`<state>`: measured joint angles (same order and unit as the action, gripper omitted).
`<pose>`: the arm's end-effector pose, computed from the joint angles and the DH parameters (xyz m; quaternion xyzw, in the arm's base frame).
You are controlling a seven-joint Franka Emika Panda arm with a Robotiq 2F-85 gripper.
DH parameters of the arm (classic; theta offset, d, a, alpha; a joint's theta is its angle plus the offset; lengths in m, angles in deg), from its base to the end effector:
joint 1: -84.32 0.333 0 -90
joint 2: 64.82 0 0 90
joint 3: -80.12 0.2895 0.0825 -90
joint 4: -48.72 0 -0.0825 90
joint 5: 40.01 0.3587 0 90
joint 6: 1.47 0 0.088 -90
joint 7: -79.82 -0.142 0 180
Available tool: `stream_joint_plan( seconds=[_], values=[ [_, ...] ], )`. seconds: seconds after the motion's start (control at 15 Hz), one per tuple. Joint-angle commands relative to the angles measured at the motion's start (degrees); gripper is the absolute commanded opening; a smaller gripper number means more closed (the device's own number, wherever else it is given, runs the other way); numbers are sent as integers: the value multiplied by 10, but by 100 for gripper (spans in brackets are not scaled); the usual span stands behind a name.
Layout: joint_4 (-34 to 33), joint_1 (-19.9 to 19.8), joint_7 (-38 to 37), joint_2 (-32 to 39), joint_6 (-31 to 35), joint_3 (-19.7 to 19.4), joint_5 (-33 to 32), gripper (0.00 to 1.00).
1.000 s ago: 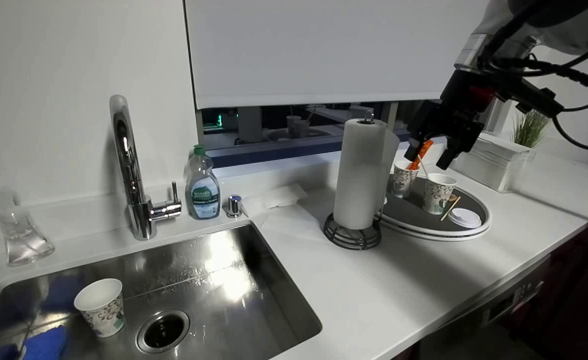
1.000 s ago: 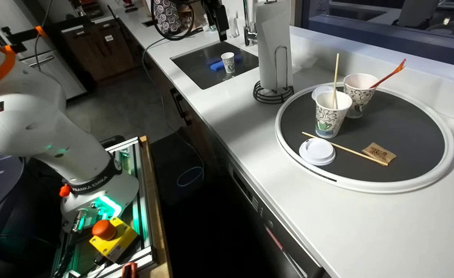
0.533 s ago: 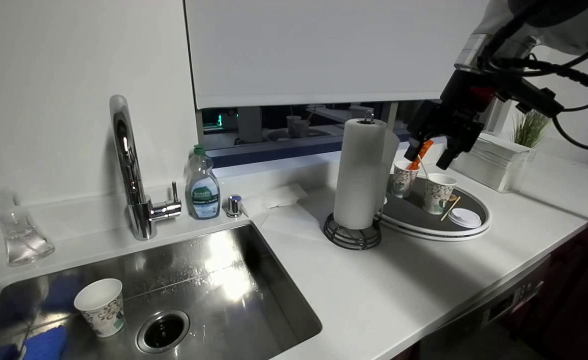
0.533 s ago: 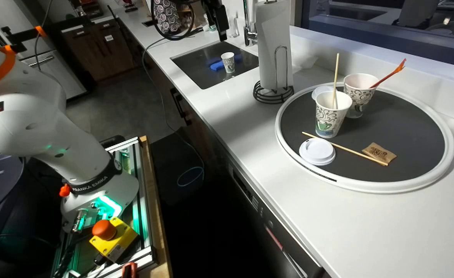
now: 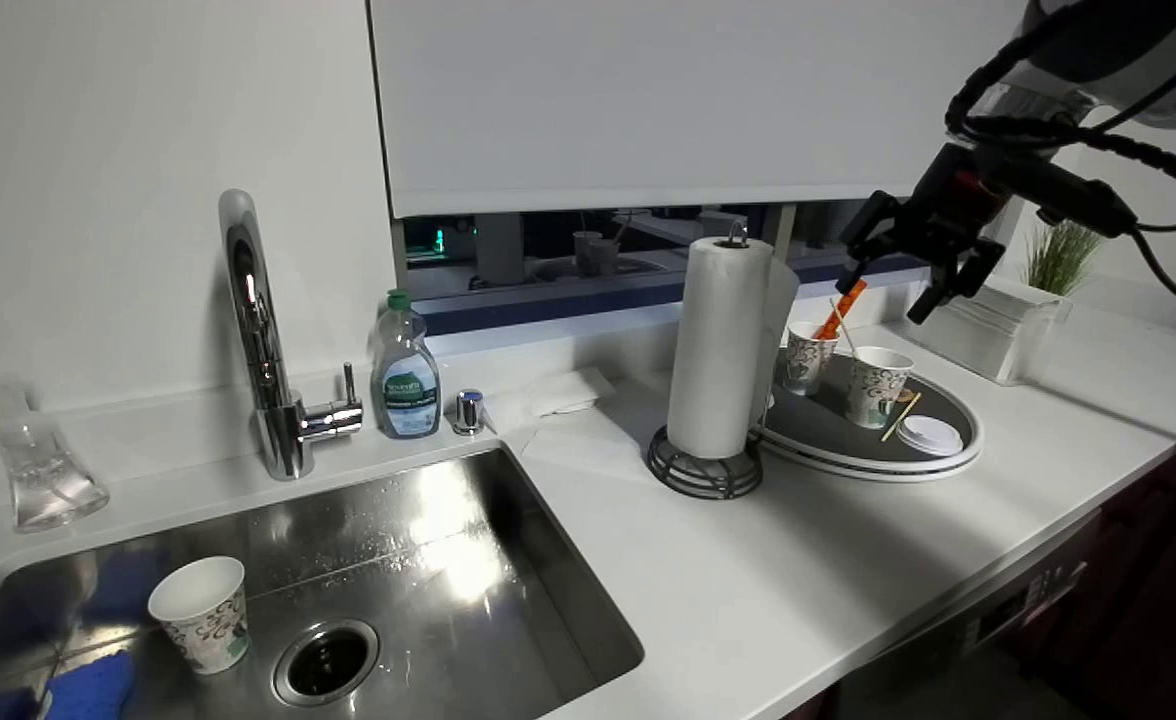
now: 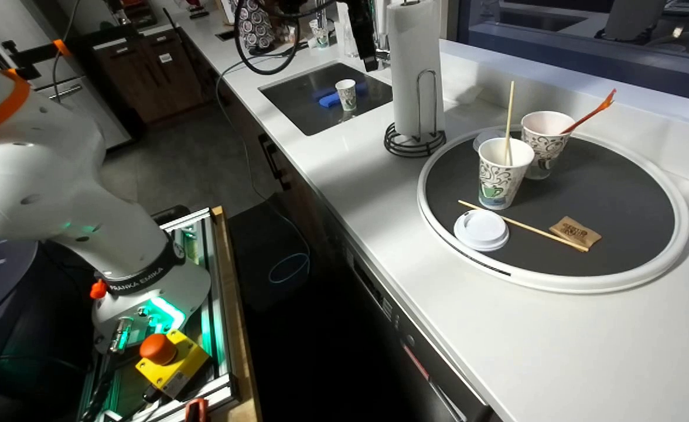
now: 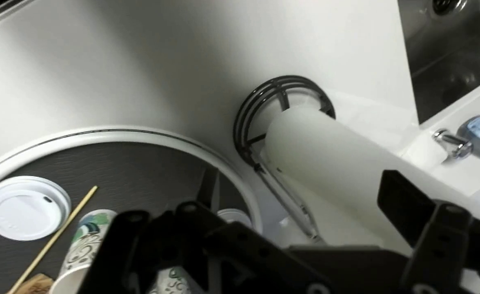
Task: Put the chopstick inside the coffee cup.
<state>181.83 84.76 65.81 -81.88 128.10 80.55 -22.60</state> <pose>0.4720 0.0232 0.4352 -0.9659 0.1938 -0.0992 0.1401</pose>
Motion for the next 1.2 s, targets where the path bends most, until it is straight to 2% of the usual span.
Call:
stream_joint_plan(
  seconds=[0.0, 0.4, 0.47, 0.8, 1.13],
  values=[
    [-25, -35, -65, 41, 12, -15, -3, 100],
    [-60, -81, -187, 94, 3, -42, -9, 100],
    [-41, -72, -140, 74, 5, -42, -3, 100],
    [-64, -82, -189, 104, 5, -47, -10, 100],
    [-105, -110, -237, 165, 3, -80, -40, 100]
  ],
)
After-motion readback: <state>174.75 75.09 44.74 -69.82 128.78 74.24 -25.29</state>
